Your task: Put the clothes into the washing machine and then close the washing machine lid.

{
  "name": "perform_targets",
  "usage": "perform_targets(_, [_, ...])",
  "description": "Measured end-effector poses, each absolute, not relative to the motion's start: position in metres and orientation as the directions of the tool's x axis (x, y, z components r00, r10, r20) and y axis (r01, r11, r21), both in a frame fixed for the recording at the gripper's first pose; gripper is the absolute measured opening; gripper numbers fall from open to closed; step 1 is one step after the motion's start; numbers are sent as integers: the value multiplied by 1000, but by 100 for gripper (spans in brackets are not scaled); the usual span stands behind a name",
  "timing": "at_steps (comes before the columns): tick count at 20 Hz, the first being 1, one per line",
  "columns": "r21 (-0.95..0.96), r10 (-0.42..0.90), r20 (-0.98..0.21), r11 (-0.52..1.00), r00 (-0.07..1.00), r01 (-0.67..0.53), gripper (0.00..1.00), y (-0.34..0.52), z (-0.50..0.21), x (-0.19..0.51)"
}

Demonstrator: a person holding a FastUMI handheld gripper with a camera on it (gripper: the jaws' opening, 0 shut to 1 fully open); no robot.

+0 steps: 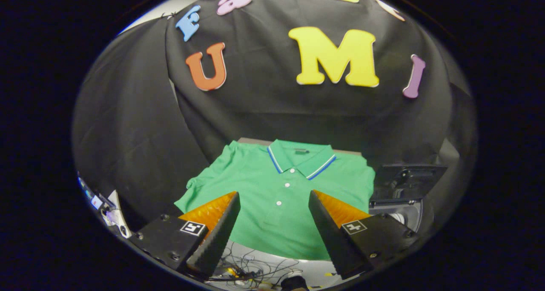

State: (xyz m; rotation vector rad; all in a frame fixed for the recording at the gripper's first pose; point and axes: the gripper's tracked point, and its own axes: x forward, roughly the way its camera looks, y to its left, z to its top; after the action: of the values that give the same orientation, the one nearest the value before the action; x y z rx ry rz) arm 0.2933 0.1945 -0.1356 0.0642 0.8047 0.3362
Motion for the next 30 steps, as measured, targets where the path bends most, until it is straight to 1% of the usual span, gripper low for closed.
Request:
perform_targets(1, [202,342,-731,935,591,-292,100,203,-145,298])
perform_targets(3, [187,321,-794,937,517,-295,100,207,-165,311])
perform_targets(6, [111,227,-863,957,451,-269,100,201,-182,335])
perform_targets(8, [107,206,-893,961,401,-255,100,206,-190,347])
perform_targets(11, [122,178,-942,971,283,-205,100,211,-205,348])
perform_targets(13, [99,146,-957,977,252,-190,100,209,-212,350])
perform_targets(14, [90,128,-967,980,220,-177,100,207,-216,348])
perform_targets(15, [82,119,-964,983,238,-162,100,208,-216,354])
perform_targets(16, [70,101,-972,986,214,-149,100,207,-219,354])
perform_targets(17, [57,88,-973,987,213,-148,97,207,-218,354])
perform_targets(19, [14,44,-983,986,178,-167,94,206,-221,353])
perform_targets(22, [8,30,-990,988,139,-155,91,209,-219,352])
perform_targets(23, [9,36,-990,980,135,-198,90,208,-219,351])
perform_targets(24, [9,41,-989,975,141,-221,86,205,-220,352])
perform_targets(25, [9,42,-989,974,141,-224,80,208,-218,352])
perform_targets(26, [9,40,-989,977,140,-211,68,206,-216,356])
perform_targets(28, [11,32,-989,989,145,-149,40,202,-211,364])
perform_targets(30, [33,51,-989,991,138,-133,17,201,-207,368])
